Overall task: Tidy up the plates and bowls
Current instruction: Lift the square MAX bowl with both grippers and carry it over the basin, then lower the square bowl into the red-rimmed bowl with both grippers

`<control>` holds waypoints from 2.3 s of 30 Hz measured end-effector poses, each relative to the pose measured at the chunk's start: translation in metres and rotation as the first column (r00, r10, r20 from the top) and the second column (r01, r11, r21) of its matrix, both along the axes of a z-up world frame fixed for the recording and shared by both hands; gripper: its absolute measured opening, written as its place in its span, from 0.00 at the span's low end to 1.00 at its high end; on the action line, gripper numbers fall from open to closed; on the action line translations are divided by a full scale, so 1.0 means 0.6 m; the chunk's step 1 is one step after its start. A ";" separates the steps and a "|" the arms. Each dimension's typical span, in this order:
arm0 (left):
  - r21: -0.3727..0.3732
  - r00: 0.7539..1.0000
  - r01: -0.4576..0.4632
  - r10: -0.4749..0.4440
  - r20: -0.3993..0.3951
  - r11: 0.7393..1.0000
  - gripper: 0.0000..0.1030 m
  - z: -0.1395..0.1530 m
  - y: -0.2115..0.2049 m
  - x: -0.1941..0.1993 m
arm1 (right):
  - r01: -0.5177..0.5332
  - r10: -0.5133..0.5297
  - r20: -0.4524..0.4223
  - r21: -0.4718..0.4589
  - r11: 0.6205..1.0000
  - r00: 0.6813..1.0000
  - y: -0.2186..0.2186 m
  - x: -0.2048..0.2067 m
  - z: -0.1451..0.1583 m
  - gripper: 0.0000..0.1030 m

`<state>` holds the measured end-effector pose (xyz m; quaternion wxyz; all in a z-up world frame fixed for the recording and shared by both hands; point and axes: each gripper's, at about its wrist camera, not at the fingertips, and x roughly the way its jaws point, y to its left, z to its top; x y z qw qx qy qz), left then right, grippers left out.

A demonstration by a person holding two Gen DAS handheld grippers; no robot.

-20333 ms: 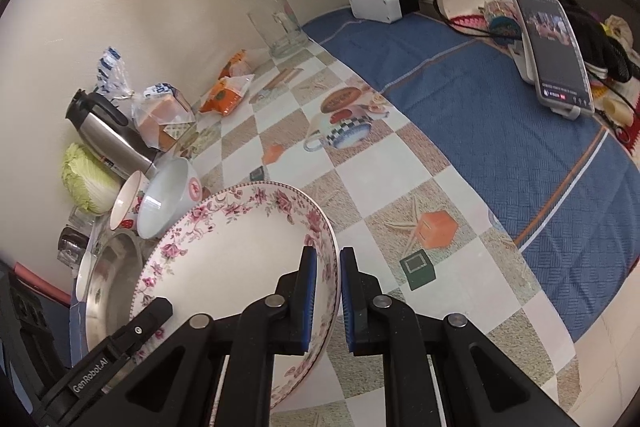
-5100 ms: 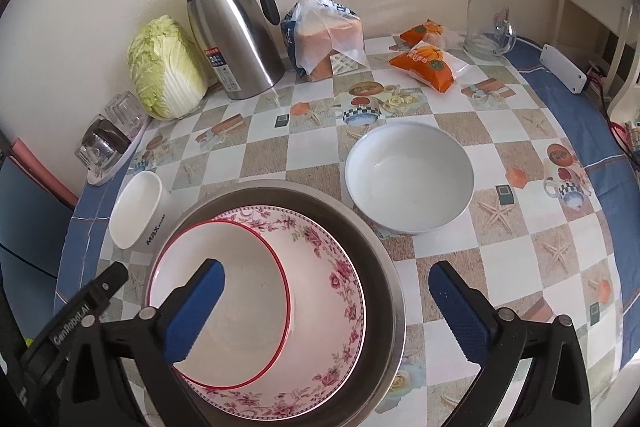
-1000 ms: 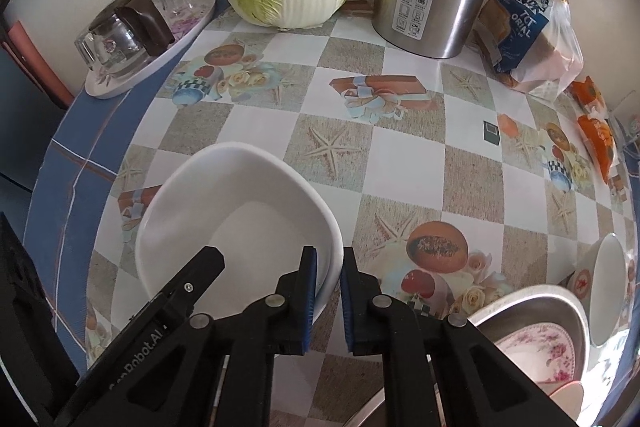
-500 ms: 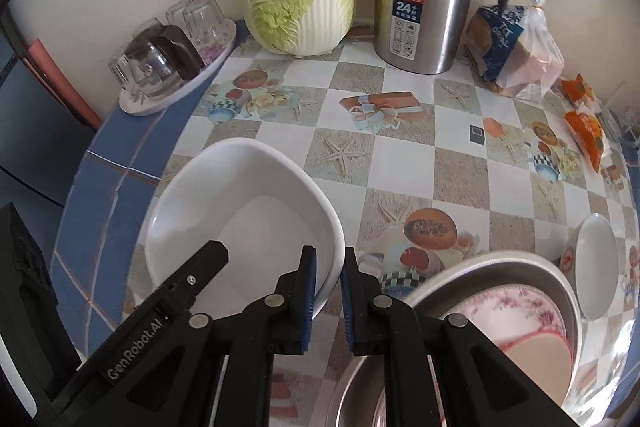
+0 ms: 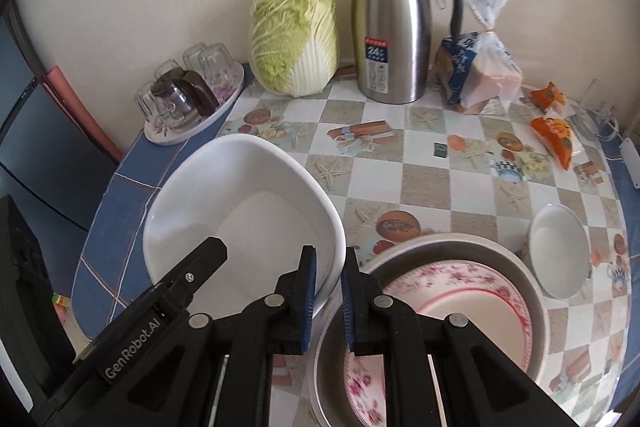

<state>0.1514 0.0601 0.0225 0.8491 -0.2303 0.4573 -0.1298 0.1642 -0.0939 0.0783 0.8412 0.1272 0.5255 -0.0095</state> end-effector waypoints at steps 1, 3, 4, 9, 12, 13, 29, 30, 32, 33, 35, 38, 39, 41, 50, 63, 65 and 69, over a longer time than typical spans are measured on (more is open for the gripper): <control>0.008 1.000 0.007 -0.007 0.010 1.000 0.28 0.006 -0.005 -0.005 | 0.006 -0.006 0.005 0.005 1.000 1.000 -0.007 -0.007 0.004 0.13; 0.014 0.999 0.022 -0.023 0.029 1.000 0.28 0.017 -0.016 -0.017 | 0.018 -0.018 0.018 0.010 1.000 1.000 -0.018 -0.021 0.011 0.13; 0.012 0.999 0.033 -0.033 0.038 0.999 0.28 0.023 -0.022 -0.023 | 0.028 -0.028 0.031 0.013 1.000 0.999 -0.026 -0.031 0.017 0.13; 0.008 0.995 0.080 -0.081 0.065 0.997 0.28 0.041 -0.046 -0.050 | 0.064 -0.066 0.079 0.031 0.997 0.995 -0.058 -0.078 0.035 0.13; 0.033 0.990 0.108 -0.111 0.088 0.994 0.28 0.053 -0.066 -0.067 | 0.081 -0.086 0.098 0.047 0.996 0.992 -0.071 -0.102 0.040 0.14; 0.042 0.989 0.115 -0.119 0.093 0.992 0.28 0.057 -0.071 -0.072 | 0.091 -0.096 0.105 0.055 0.994 0.990 -0.078 -0.112 0.040 0.14; 0.162 0.961 0.243 -0.260 0.094 0.956 0.28 0.066 -0.179 -0.115 | 0.177 -0.203 0.148 0.170 0.969 0.968 -0.185 -0.192 0.030 0.14; 0.166 0.960 0.248 -0.265 0.089 0.954 0.28 0.065 -0.186 -0.115 | 0.183 -0.210 0.146 0.175 0.967 0.967 -0.193 -0.194 0.028 0.14; 0.186 0.957 0.259 -0.277 0.083 0.948 0.28 0.062 -0.200 -0.118 | 0.190 -0.217 0.141 0.183 0.965 0.966 -0.204 -0.197 0.025 0.14; 0.196 0.955 0.264 -0.284 0.082 0.944 0.28 0.062 -0.206 -0.119 | 0.195 -0.223 0.137 0.192 0.962 0.965 -0.212 -0.199 0.022 0.14; 0.214 0.951 0.276 -0.299 0.081 0.937 0.28 0.061 -0.218 -0.121 | 0.202 -0.232 0.128 0.210 0.957 0.964 -0.223 -0.203 0.017 0.14; 0.224 0.948 0.291 -0.312 0.062 0.930 0.28 0.053 -0.230 -0.121 | 0.218 -0.250 0.109 0.239 0.946 0.962 -0.239 -0.211 0.005 0.14; 0.235 0.947 0.295 -0.316 0.057 0.926 0.28 0.051 -0.235 -0.122 | 0.222 -0.252 0.101 0.244 0.944 0.962 -0.242 -0.213 0.001 0.14; 0.260 0.946 0.296 -0.319 0.051 0.919 0.28 0.050 -0.240 -0.122 | 0.227 -0.254 0.085 0.244 0.943 0.964 -0.244 -0.215 -0.007 0.14; 0.321 0.950 0.298 -0.313 -0.005 0.899 0.28 0.031 -0.242 -0.124 | 0.204 -0.223 0.045 0.268 0.942 0.974 -0.236 -0.217 -0.023 0.15; 0.333 0.949 0.310 -0.311 -0.053 0.890 0.28 0.020 -0.241 -0.119 | 0.200 -0.213 0.011 0.289 0.936 0.977 -0.235 -0.214 -0.036 0.16; 0.333 0.949 0.311 -0.310 -0.057 0.890 0.28 0.018 -0.241 -0.118 | 0.199 -0.210 0.008 0.288 0.937 0.978 -0.235 -0.212 -0.037 0.16; 0.328 0.948 0.316 -0.312 -0.067 0.890 0.28 0.015 -0.242 -0.117 | 0.201 -0.210 0.000 0.287 0.937 0.978 -0.234 -0.211 -0.040 0.16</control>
